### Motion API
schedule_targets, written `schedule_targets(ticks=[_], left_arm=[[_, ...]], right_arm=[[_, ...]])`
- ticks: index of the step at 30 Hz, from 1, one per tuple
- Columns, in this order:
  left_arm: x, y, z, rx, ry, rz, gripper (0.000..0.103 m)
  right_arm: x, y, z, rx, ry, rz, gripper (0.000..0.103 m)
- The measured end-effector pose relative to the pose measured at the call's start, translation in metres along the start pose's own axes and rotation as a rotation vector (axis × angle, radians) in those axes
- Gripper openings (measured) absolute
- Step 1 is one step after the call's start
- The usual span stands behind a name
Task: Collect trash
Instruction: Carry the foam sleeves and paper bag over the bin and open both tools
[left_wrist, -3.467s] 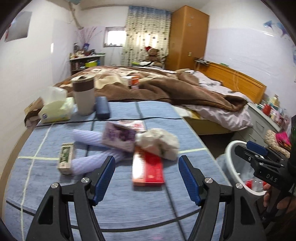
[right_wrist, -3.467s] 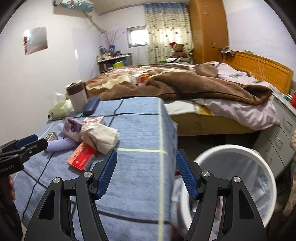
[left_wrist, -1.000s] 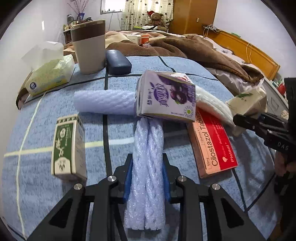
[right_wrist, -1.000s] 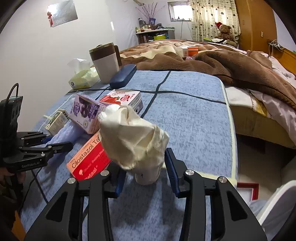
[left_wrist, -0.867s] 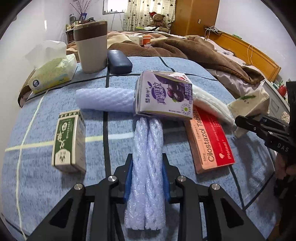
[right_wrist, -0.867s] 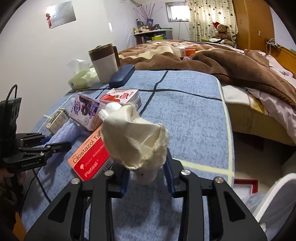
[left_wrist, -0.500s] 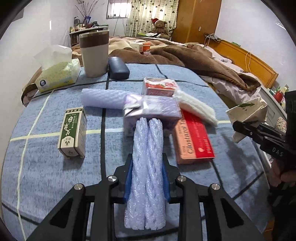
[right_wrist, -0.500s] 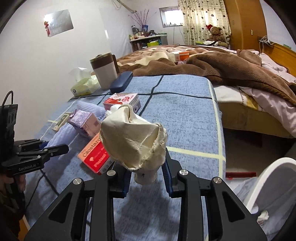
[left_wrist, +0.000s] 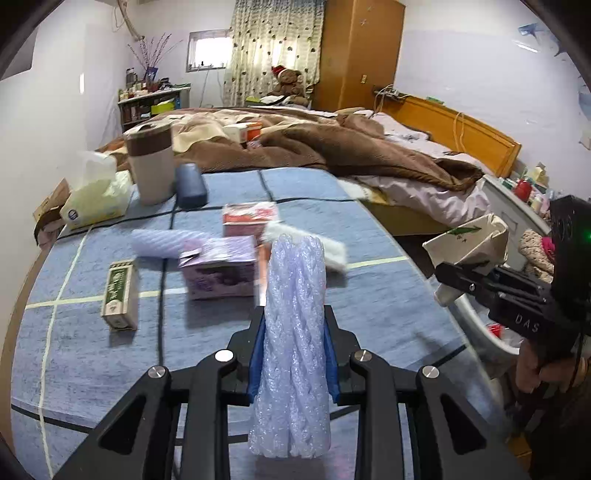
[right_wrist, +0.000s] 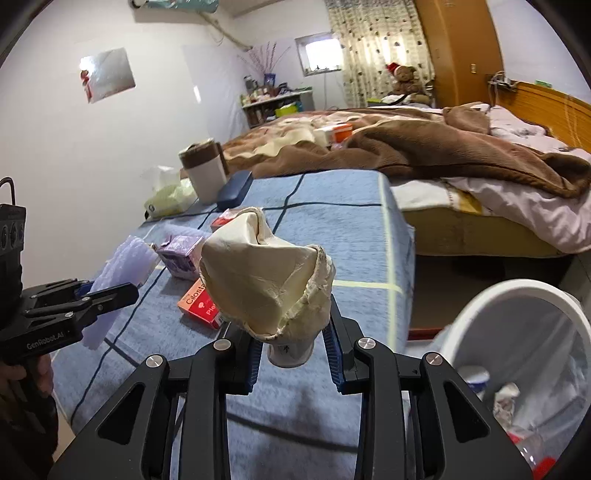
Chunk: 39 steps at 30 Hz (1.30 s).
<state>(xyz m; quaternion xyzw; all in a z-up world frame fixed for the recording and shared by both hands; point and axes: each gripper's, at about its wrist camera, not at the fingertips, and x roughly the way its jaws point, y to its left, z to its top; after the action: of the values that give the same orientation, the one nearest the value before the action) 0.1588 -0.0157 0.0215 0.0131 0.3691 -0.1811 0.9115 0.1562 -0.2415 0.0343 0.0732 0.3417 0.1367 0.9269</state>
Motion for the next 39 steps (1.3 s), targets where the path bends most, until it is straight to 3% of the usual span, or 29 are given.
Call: schedule_targets(ticks=[24, 39], left_arm=[[0.007, -0.139, 0.015, 0.180, -0.033, -0.201, 0.029], [0.037, -0.215, 0.022, 0.272, 0.005, -0.313, 0.029]], right_arm=[[-0.070, -0.069, -0.021, 0.124, -0.069, -0.220, 0.031], [-0.078, -0.118, -0.048, 0.244, 0.025, -0.336, 0.032]])
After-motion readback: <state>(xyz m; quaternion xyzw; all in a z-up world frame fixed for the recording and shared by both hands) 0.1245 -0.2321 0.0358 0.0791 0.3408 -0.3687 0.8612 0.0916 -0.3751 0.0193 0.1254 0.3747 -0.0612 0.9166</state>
